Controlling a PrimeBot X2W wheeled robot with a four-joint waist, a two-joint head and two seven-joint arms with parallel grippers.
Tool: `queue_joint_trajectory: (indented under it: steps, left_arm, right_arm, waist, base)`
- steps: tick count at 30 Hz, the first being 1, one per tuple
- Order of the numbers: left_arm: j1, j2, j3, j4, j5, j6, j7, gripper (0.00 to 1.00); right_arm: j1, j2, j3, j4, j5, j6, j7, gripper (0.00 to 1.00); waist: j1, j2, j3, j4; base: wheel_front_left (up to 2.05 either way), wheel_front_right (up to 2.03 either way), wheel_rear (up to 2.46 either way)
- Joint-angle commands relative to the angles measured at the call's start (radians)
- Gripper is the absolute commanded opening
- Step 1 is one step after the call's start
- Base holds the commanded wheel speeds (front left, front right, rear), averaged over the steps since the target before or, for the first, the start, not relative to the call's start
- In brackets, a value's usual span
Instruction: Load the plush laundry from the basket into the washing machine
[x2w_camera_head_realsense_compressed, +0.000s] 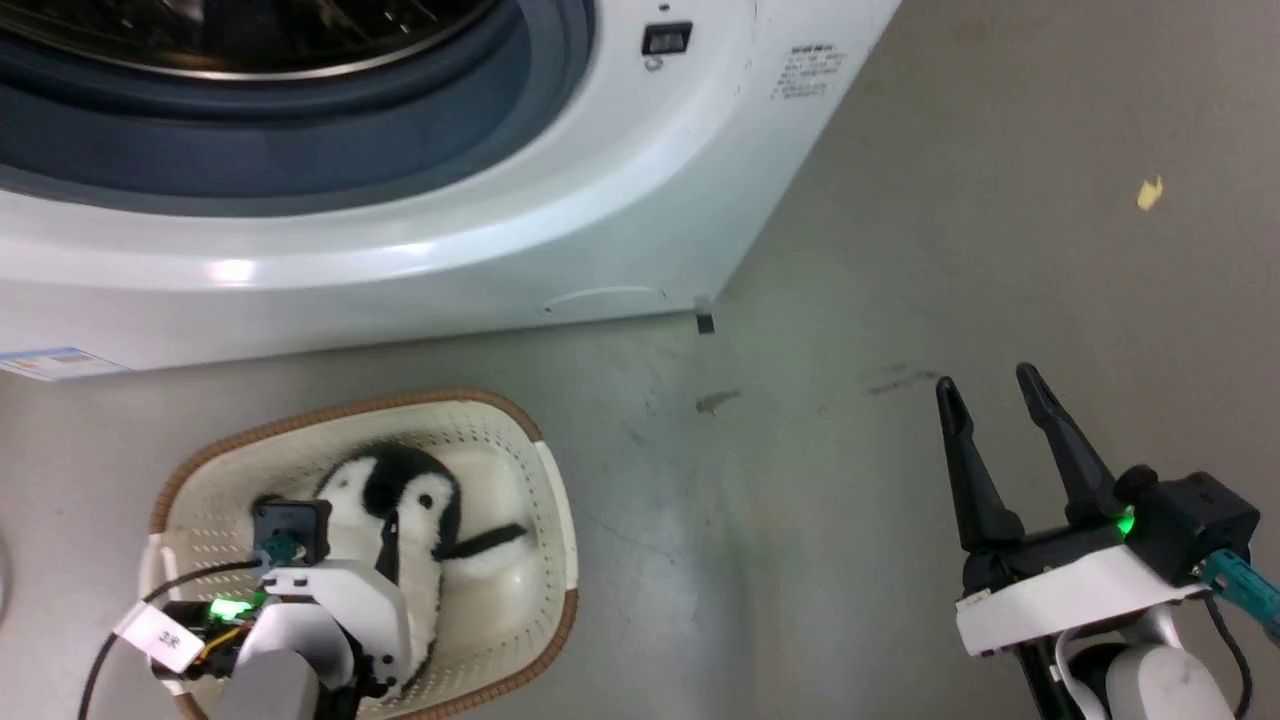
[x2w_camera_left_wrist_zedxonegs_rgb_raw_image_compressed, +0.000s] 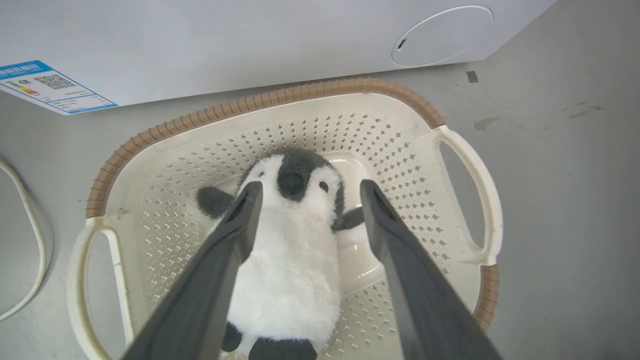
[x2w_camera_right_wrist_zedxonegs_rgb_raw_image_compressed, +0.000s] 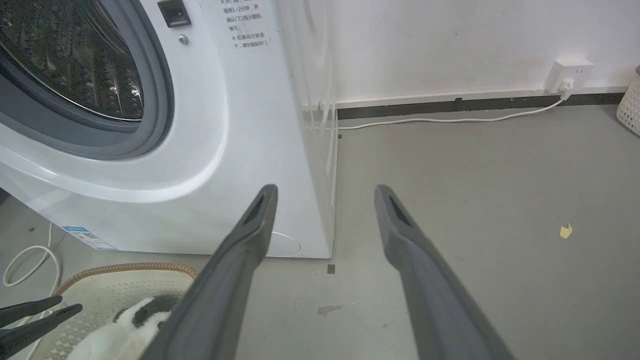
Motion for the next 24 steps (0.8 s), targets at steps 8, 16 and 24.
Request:
queue_joint_trajectory:
  steps: [8,16,24]
  left_arm:
    - [-0.088,0.065,-0.037,0.122,-0.025,0.01,0.017,1.0]
    - [-0.159,0.125,-0.074,0.213,-0.029,0.033,0.074,1.0]
    - [-0.233,0.168,-0.14,0.288,-0.003,0.051,0.151,1.0]
  right_arm:
    - [-0.047,0.001,0.017,-0.013,0.049,-0.001,-0.028,1.0]
    - [-0.061,0.001,0.031,-0.017,0.083,-0.001,-0.044,1.0]
    - [-0.069,0.001,0.031,-0.021,0.105,-0.001,-0.059,1.0]
  waist:
    - [-0.0001,-0.0001,0.104,-0.054]
    - [-0.0001,-0.0001,0.171,-0.09]
    - [-0.0001,-0.0001,0.23,-0.115]
  base:
    - [0.0,0.0,0.0]
    - [0.0,0.0,0.0]
    - [0.0,0.0,0.0]
